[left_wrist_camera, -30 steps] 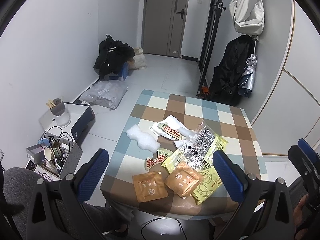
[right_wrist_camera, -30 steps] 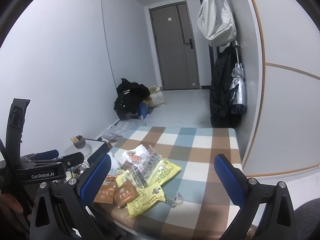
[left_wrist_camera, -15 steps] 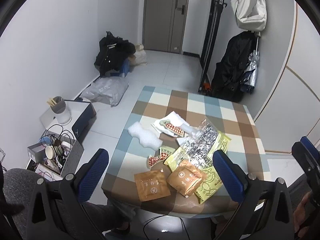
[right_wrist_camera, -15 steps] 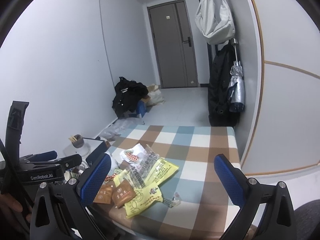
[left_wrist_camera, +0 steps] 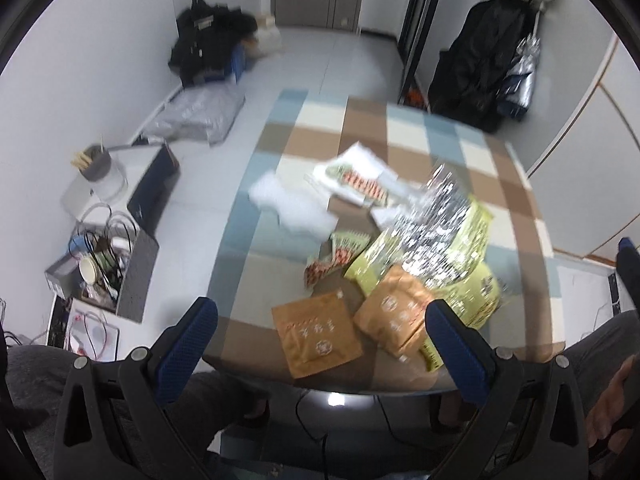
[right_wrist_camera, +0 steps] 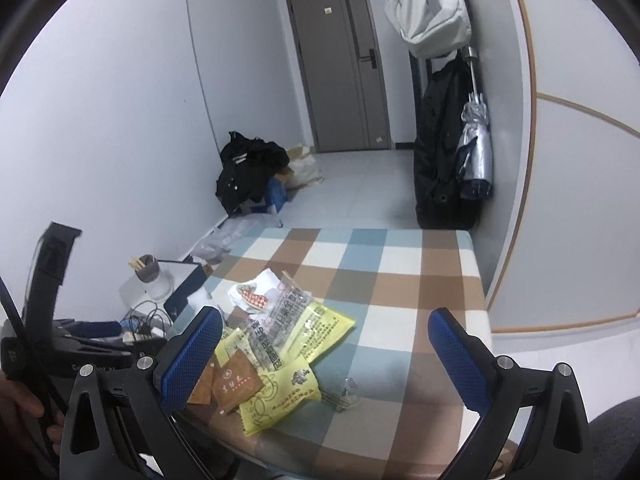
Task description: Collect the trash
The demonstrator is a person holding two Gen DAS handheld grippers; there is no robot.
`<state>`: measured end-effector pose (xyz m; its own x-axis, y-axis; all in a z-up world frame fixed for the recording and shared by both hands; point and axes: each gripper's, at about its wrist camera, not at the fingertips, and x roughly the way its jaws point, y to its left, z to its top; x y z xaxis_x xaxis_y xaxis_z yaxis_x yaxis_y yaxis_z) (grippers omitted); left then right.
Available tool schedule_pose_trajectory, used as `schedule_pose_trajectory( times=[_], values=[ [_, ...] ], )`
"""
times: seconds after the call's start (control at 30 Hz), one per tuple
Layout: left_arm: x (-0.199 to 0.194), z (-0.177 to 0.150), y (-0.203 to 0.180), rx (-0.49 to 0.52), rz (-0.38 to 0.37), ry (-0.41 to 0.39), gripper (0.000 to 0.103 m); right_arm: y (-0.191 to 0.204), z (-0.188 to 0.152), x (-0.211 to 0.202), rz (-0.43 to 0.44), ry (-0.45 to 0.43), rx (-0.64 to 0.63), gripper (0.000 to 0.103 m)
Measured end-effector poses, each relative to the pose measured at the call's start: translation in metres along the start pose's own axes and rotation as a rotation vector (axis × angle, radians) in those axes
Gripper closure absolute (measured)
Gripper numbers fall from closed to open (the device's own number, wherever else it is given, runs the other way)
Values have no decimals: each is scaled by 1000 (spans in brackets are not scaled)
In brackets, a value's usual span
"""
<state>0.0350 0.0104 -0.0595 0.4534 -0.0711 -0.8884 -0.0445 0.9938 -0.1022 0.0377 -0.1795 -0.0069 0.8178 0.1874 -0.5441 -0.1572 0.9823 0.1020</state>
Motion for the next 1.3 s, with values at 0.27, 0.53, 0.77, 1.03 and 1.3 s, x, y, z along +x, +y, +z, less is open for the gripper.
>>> schedule_pose_trajectory(
  times=[0.27,0.53,0.77,1.03,1.3],
  values=[
    [32,-4,5,30,-2,196,3,-3,1,24,34,55,11,0],
    [49,-6,4,27,52,271,4,-16,2,42,53,103,65,0],
    [57,-7,3,46,120,287,4,-14,1,45,64,121,61,0],
    [65,-7,1,70,114,293,5,-8,1,40,62,108,45,0],
    [60,-6,-11,137,85,264,31,-9,0,36,54,101,46,0]
  ],
)
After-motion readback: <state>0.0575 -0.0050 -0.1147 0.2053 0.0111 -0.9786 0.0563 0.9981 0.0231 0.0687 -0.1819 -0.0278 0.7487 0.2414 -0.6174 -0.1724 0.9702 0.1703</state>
